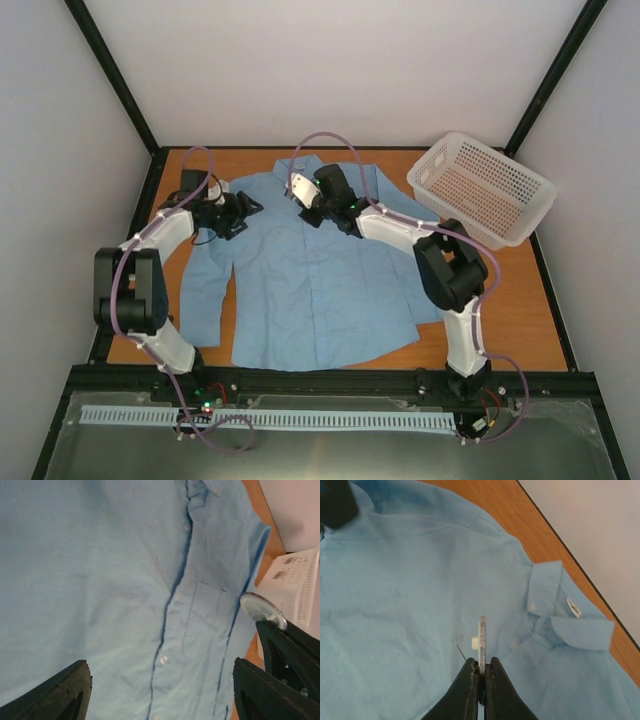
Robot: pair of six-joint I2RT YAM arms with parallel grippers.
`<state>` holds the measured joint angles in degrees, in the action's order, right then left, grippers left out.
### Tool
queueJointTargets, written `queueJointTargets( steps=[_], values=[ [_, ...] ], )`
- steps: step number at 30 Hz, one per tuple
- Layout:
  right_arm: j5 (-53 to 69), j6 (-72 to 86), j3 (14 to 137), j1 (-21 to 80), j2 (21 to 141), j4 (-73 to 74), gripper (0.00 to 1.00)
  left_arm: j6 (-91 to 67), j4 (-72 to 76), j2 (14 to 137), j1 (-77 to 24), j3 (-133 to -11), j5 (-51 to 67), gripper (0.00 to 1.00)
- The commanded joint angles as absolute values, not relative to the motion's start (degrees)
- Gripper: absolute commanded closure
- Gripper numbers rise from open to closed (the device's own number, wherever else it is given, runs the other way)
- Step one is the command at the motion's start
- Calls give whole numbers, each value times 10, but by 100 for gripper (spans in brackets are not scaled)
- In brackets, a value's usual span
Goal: Pin the brooch onto the clothing
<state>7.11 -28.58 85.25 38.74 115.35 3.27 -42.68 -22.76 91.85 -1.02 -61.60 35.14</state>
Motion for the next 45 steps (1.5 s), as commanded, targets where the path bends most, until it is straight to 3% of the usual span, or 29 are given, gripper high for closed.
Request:
queueJointTargets(
  steps=[1,9,18,28,35,40,45],
  values=[
    [107,-277,900,390,1218,-41,97,-370,-191,1000,-5,-682,370,24],
    [102,-229,995,382,1317,-62,97,-266,-223,1168,-4,-851,310,38],
    [122,-208,1046,370,1358,-47,97,-156,-233,1221,-17,-891,235,27],
    [122,-191,1046,359,1373,-44,97,-93,-245,1259,-50,-928,257,26],
    [129,-189,1048,358,1379,-50,97,-114,-228,1259,-54,-896,283,52],
    [129,-198,1049,359,1384,-51,97,-110,-227,1245,-55,-864,281,56],
    [135,-201,1049,359,1384,-48,97,-111,-223,1235,-54,-842,287,70]
  ],
)
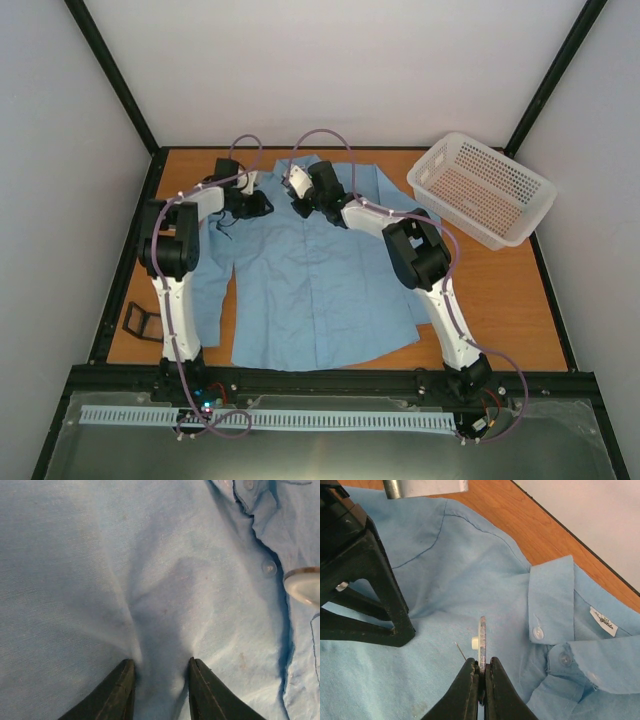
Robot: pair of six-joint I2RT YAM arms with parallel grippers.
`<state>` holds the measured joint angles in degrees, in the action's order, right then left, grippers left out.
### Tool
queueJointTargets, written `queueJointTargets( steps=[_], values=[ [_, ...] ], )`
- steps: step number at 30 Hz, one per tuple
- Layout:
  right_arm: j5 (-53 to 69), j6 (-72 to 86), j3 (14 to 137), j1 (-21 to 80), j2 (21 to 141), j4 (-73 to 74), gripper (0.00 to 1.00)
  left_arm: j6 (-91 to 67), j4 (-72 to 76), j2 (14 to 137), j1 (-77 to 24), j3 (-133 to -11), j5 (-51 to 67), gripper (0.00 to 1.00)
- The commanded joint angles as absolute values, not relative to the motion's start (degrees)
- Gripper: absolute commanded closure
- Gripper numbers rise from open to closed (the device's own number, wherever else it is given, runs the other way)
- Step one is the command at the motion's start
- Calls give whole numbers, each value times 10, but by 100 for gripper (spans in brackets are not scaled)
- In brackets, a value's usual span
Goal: Pin the brooch onto the clothing
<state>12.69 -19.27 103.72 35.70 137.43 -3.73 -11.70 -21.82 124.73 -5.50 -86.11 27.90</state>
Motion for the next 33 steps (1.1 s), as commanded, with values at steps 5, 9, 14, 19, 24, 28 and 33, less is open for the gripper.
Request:
queueJointTargets(
  steps=[5,9,14,19,24,28,33],
  values=[
    [140,-216,1050,361,1381,-32,97,-106,-200,1193,-54,-808,316,59],
    [124,-226,1050,367,1381,-23,97,-105,-192,1184,-54,-798,329,65],
    [103,-232,1050,378,1386,-22,97,-120,-183,1191,-41,-794,353,87],
    [45,-233,1050,391,1390,-30,98,-130,-165,1186,-32,-789,391,96],
    [1,-247,1048,398,1394,-29,97,-139,-148,1186,-29,-783,420,99],
    [-13,-265,1035,407,1392,-42,97,-150,-122,1175,-21,-764,445,99],
    [-34,-278,1033,422,1396,-53,97,-150,-113,1176,-13,-756,469,99]
  ],
)
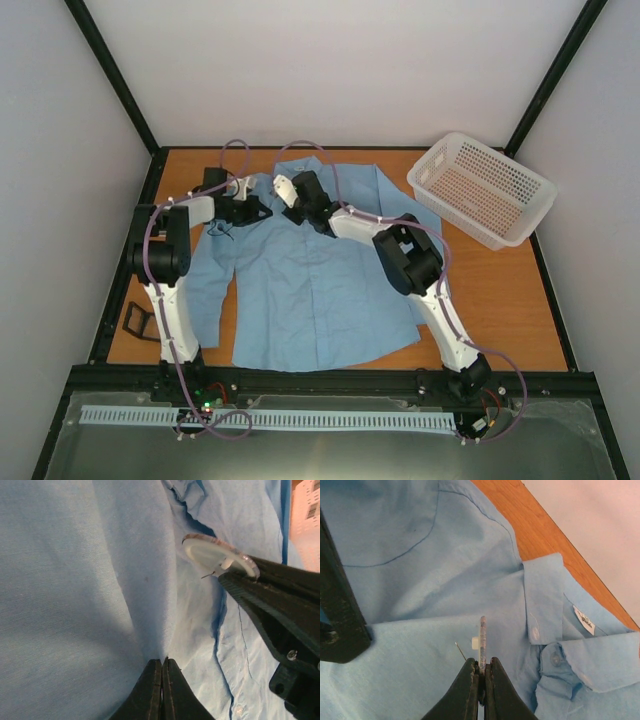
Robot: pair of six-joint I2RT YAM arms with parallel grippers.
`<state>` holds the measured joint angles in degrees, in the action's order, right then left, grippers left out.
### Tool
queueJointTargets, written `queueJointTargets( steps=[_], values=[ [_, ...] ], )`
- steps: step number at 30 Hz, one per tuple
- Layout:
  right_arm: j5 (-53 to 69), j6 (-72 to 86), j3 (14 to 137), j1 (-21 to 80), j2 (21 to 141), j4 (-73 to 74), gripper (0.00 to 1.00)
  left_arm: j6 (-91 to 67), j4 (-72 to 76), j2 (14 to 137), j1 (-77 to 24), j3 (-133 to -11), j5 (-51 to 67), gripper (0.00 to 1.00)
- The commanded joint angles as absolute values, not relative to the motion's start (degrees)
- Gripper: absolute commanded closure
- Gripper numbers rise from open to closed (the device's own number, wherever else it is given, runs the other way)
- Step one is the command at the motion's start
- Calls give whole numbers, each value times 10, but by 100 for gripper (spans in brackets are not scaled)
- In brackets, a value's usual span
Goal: Pin the brooch onto the clothing
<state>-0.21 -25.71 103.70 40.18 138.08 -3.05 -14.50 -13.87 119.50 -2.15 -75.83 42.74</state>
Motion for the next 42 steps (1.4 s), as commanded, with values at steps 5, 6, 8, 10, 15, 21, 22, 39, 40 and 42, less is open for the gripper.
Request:
queueJointTargets(
  steps=[5,6,8,10,15,21,22,39,40,42],
  values=[
    [-49,-273,1045,430,1404,-44,97,-148,-111,1172,-8,-755,481,99],
    [-50,-272,1048,431,1405,-40,98,-147,-112,1170,-7,-753,482,99],
    [-50,-276,1048,432,1405,-42,97,-145,-112,1169,-6,-752,483,99],
    [-51,-277,1048,433,1406,-43,97,-145,-112,1171,-5,-753,485,99],
    [-67,-286,1053,440,1412,-46,98,-147,-111,1176,-4,-758,495,99],
    [-84,-289,1063,449,1422,-51,97,-147,-109,1182,-4,-755,502,99],
    [-86,-288,1065,450,1422,-53,97,-147,-109,1183,-4,-756,504,99],
    [-47,-133,1096,447,1420,-53,97,-162,-98,1186,-4,-739,513,99],
    [-40,-124,1097,447,1422,-52,97,-164,-97,1186,-4,-739,513,99],
    [-36,-110,1100,447,1422,-46,97,-167,-98,1187,-4,-738,515,99]
  ],
)
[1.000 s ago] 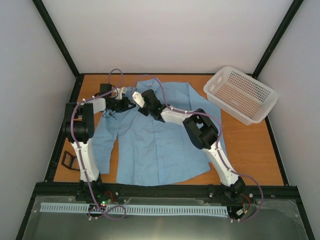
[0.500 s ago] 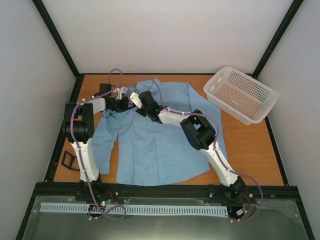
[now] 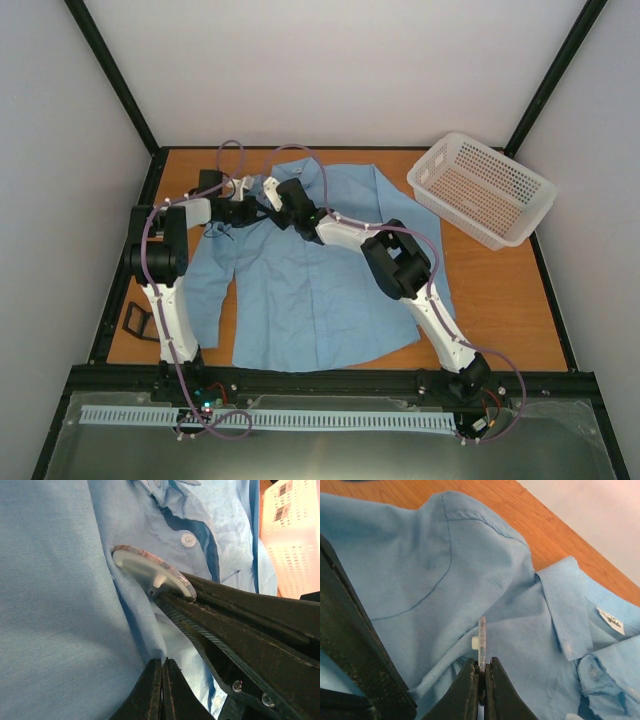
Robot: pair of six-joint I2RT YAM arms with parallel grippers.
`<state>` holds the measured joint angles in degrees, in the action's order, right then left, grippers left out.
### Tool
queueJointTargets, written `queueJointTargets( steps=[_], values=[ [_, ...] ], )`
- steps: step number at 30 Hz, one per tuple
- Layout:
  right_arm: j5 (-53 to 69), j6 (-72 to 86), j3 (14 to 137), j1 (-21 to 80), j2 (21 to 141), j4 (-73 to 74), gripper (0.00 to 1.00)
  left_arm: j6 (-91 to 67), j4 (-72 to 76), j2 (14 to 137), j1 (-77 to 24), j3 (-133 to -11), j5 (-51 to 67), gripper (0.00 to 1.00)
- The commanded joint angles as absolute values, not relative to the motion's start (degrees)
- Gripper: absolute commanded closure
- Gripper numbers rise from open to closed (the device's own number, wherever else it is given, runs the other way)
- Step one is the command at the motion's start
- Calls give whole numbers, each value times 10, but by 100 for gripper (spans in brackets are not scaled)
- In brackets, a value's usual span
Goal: Pin the brooch onto the clothing
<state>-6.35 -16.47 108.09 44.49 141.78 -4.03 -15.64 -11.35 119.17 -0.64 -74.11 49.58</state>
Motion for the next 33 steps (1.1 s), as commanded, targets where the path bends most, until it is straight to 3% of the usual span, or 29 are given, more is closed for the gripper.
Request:
queueJointTargets(
  steps=[1,18,20,23,27,33],
  values=[
    [-32,-101,1098,446,1419,-50,97,-167,-98,1188,-4,-739,515,99],
    [44,64,1102,418,1428,-89,97,-183,-75,1196,-1,-725,528,99],
    [47,73,1101,415,1428,-94,97,-178,-84,1190,0,-722,521,92],
    [60,80,1099,408,1428,-94,97,-173,-89,1169,4,-717,510,69],
    [107,107,1094,394,1428,-98,98,-176,-89,1131,12,-712,508,58],
    [193,134,1081,378,1432,-124,97,-173,-78,1106,37,-710,546,52]
  ],
)
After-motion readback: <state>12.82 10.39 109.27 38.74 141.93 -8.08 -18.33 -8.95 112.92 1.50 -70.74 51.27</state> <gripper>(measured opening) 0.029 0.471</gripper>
